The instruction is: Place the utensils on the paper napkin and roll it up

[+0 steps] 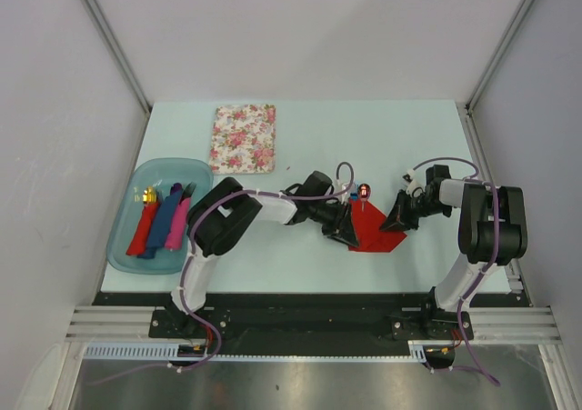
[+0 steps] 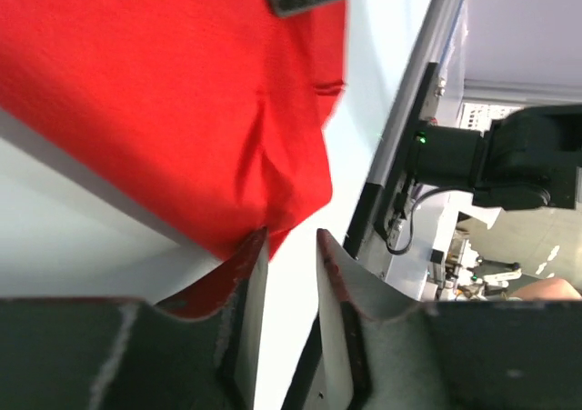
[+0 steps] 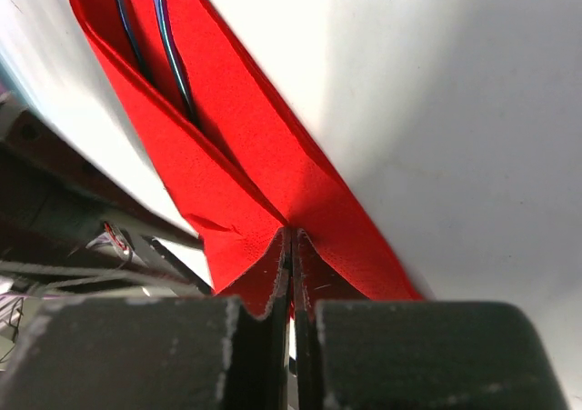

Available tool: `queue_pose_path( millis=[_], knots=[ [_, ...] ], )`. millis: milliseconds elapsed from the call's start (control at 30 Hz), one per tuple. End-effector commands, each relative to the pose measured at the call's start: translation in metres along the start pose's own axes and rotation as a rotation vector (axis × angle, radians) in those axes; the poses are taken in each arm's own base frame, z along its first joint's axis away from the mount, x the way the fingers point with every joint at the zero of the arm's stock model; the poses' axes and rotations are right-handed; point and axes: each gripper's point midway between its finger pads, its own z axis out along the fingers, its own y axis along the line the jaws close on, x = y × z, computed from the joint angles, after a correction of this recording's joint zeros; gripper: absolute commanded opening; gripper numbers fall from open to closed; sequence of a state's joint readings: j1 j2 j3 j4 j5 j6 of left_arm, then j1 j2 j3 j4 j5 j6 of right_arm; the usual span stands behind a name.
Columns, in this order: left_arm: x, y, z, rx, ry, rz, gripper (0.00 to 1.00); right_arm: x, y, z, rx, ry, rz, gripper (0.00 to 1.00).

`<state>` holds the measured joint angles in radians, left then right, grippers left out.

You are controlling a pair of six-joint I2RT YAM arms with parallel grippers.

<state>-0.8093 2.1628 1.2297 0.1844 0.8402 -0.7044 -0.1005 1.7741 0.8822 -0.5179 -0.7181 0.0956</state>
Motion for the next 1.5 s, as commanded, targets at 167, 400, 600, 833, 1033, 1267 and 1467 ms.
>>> queue_pose_path(
  millis=[167,400,600,833,1033,1267,1467],
  knots=[
    [-0.028,-0.061,-0.016,0.114,-0.092,0.174,0.38,-0.006,-0.002,-0.004,0.026,-0.027,-0.047,0.00],
    [-0.024,-0.050,0.008,0.112,-0.068,0.123,0.37,-0.010,-0.002,-0.005,0.031,-0.036,-0.053,0.00],
    [-0.014,-0.011,0.025,0.038,-0.031,0.019,0.32,-0.009,-0.002,-0.006,0.035,-0.032,-0.055,0.00],
    [0.002,0.011,0.030,-0.010,0.001,-0.035,0.29,-0.023,0.017,-0.019,0.010,-0.064,-0.094,0.14],
    [0.004,0.016,0.030,-0.020,0.004,-0.041,0.29,-0.035,0.059,-0.035,-0.055,-0.139,-0.192,0.33],
    [0.003,0.013,0.029,-0.015,0.000,-0.027,0.29,-0.030,0.083,-0.015,-0.067,-0.142,-0.244,0.27],
    [0.000,0.009,0.028,-0.004,-0.004,-0.019,0.29,-0.033,0.067,0.014,-0.054,-0.108,-0.189,0.17]
  ],
)
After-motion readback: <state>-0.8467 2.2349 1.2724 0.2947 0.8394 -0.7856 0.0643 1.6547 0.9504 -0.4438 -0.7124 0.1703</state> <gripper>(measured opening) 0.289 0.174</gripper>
